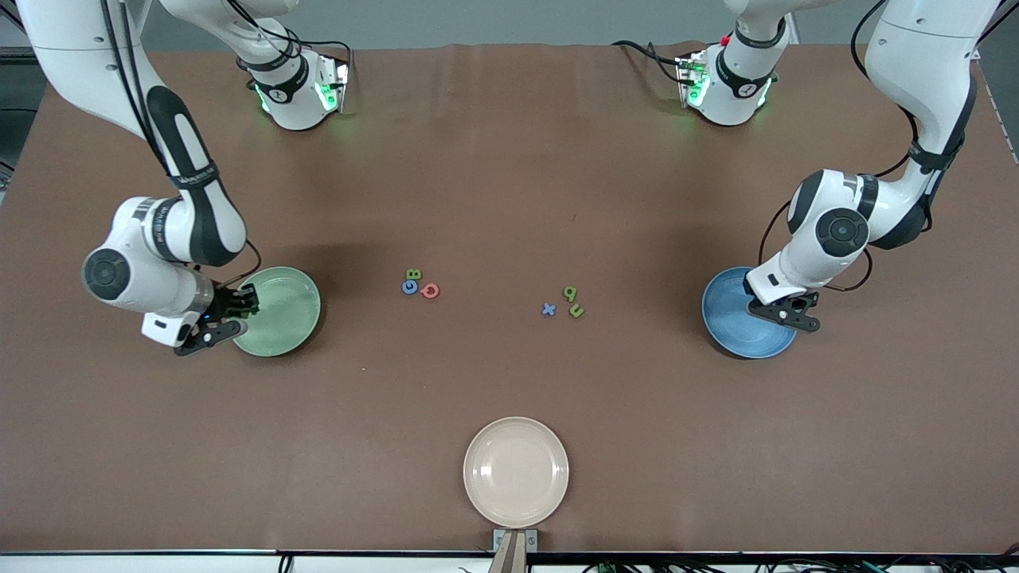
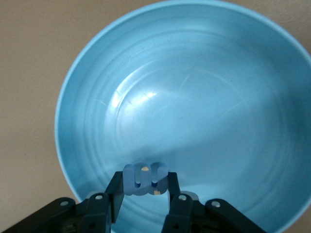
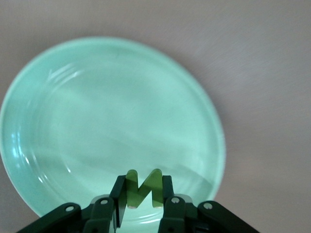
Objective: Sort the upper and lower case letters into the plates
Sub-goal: 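Place the N on the green plate while the left gripper drops m on blue plate, then reach the right gripper to the blue G while the left gripper reaches the n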
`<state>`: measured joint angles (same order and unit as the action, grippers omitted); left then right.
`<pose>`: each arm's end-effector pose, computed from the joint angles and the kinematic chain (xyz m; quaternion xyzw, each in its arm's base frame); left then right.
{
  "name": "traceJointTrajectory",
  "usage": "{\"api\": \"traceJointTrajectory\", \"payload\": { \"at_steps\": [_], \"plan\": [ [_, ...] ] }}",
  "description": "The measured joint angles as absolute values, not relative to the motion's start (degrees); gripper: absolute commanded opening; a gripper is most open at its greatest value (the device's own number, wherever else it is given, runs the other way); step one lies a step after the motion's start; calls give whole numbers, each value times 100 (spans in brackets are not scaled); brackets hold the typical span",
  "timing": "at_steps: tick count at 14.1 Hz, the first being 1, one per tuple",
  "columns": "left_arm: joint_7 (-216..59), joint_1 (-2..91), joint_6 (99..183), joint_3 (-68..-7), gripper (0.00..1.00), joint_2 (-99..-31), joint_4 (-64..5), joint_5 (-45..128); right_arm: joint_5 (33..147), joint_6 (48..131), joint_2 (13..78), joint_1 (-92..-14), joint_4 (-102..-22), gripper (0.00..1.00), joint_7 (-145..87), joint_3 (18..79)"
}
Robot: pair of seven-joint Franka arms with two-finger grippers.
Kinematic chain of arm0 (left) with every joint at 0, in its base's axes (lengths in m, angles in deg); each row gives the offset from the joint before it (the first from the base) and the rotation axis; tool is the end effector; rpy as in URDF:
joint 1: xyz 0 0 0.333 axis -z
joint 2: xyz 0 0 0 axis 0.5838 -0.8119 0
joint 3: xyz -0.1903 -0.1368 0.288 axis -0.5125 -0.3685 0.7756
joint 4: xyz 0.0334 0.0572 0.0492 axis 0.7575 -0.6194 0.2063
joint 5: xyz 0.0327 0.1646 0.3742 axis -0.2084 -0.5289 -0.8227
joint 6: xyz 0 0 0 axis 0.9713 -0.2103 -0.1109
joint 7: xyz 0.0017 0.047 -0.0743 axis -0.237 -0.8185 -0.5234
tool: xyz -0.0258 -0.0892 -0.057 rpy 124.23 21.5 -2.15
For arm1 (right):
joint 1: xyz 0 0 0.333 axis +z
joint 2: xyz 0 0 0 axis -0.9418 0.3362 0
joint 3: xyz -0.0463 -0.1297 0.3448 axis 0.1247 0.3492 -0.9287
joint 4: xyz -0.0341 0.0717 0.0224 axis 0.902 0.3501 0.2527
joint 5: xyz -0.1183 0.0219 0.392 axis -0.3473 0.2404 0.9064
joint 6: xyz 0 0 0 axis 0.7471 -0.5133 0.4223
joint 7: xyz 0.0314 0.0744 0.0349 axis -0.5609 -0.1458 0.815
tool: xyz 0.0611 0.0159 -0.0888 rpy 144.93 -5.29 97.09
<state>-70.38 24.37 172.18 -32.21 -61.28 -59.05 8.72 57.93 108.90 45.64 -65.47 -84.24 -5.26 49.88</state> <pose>0.5610 -0.0247 0.2233 -0.9777 0.1999 0.0177 0.0624 0.5922 -0.0184 0.2373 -0.9758 -0.2020 0.0806 0.0250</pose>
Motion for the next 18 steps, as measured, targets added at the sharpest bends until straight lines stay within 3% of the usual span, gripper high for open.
{"api": "traceJointTrajectory", "payload": {
  "at_steps": [1,3,4,6,12,18],
  "plan": [
    [-7023,2432,17255,-3222,42,-6162,-5905,871,5793,10919,4563,-6514,-8531,1,-526,4963],
    [-7011,2433,17277,-3235,88,-6176,-5899,871,5793,10915,4560,-6389,-8630,3,-527,4936],
    [-6999,2433,17283,-3255,99,-6174,-5881,870,5793,10910,4555,-6307,-8664,8,-534,4931],
    [-6995,2429,17281,-3382,100,-6166,-5817,870,5794,10876,4532,-6202,-8711,99,-547,4930],
    [-8288,2427,16153,-4254,100,-6064,-5146,1047,5870,10349,4293,-6183,-8615,100,-814,4933],
    [-11633,2701,15986,-4963,100,-6262,-4557,1434,5873,10012,3988,-5553,-8307,100,-2927,4888]
  ]
}}
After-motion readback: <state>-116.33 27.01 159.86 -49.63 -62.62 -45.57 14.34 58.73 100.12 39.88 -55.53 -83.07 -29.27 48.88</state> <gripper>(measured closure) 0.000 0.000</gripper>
